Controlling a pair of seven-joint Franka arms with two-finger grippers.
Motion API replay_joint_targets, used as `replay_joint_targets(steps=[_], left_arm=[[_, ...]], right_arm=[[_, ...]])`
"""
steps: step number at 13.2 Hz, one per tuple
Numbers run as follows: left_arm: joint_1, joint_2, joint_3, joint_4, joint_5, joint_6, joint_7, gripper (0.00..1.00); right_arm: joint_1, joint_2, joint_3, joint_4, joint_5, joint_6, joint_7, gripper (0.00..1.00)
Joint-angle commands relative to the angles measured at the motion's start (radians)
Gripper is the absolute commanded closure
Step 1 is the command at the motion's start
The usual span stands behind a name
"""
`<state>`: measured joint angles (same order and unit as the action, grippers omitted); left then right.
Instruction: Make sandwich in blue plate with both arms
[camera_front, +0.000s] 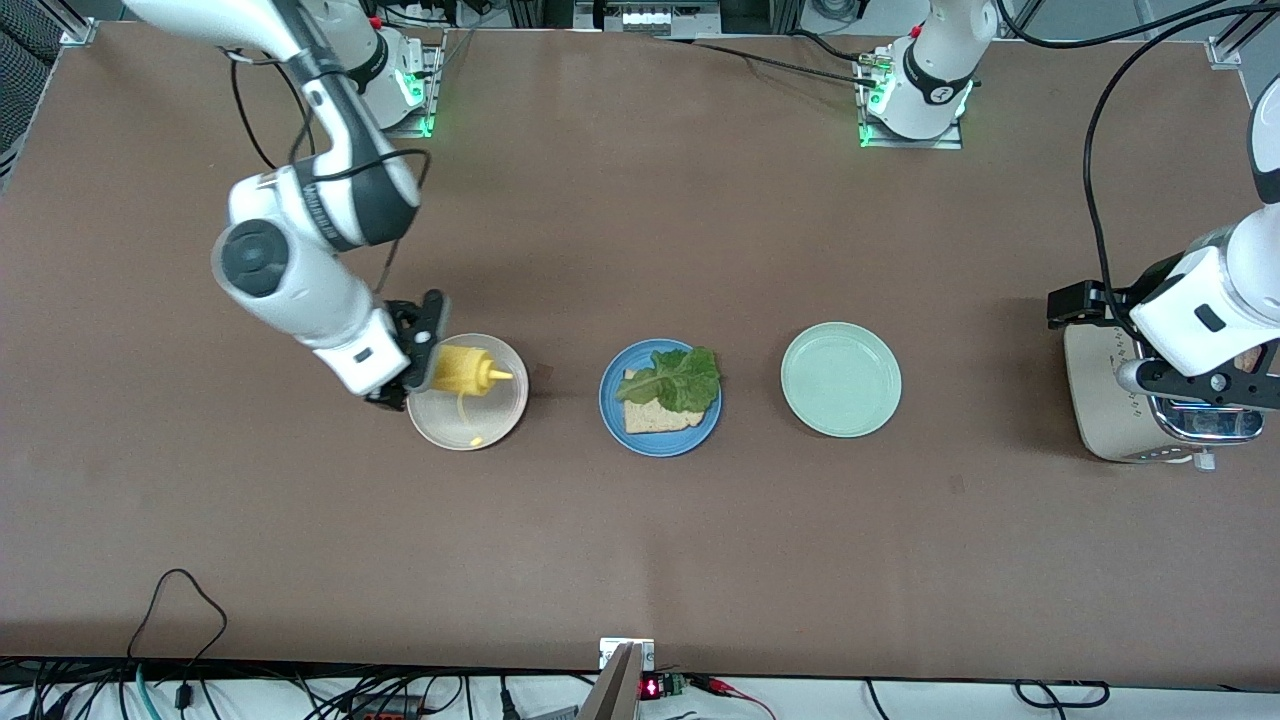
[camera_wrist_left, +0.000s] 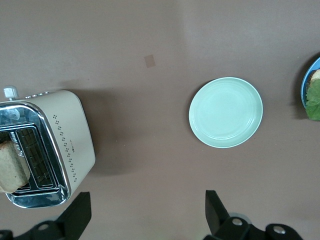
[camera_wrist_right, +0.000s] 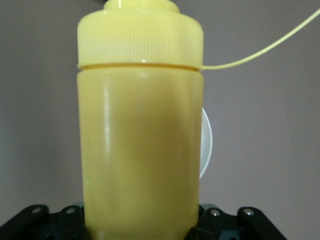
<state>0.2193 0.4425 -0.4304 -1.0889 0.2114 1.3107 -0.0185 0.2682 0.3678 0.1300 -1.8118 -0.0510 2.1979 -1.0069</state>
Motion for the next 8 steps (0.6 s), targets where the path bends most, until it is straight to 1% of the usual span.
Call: replay_joint_targets(steps=[1,3,5,6,8], left_arm=[[-0.003,-0.002,-0.002,0.009,-0.012,-0.013,-0.009,0.0],[-0.005,-0.001,-0.004,0.009,-0.012,-0.013,-0.015,0.0],[-0.003,-0.002,-0.004,0.007,-0.012,-0.013,-0.014,0.0],[-0.003,-0.001,-0.004,0.007,-0.013,-0.013,-0.014,0.0],[-0.005,-0.002,-0.004,0.009,-0.014,-0.013,-0.014,0.0]], right_arm=[[0.092,0.035,-0.015,0.023,-0.087,0.014,0.112,1.0],[0.164,0.094,-0.023,0.072,-0.16,0.013,0.203,1.0],[0.21,0.153,-0.024,0.123,-0.213,0.005,0.29,1.0],[0.23,0.183,-0.024,0.146,-0.231,0.003,0.321,1.0],[0.275,0.213,-0.062,0.164,-0.24,0.003,0.346,1.0]])
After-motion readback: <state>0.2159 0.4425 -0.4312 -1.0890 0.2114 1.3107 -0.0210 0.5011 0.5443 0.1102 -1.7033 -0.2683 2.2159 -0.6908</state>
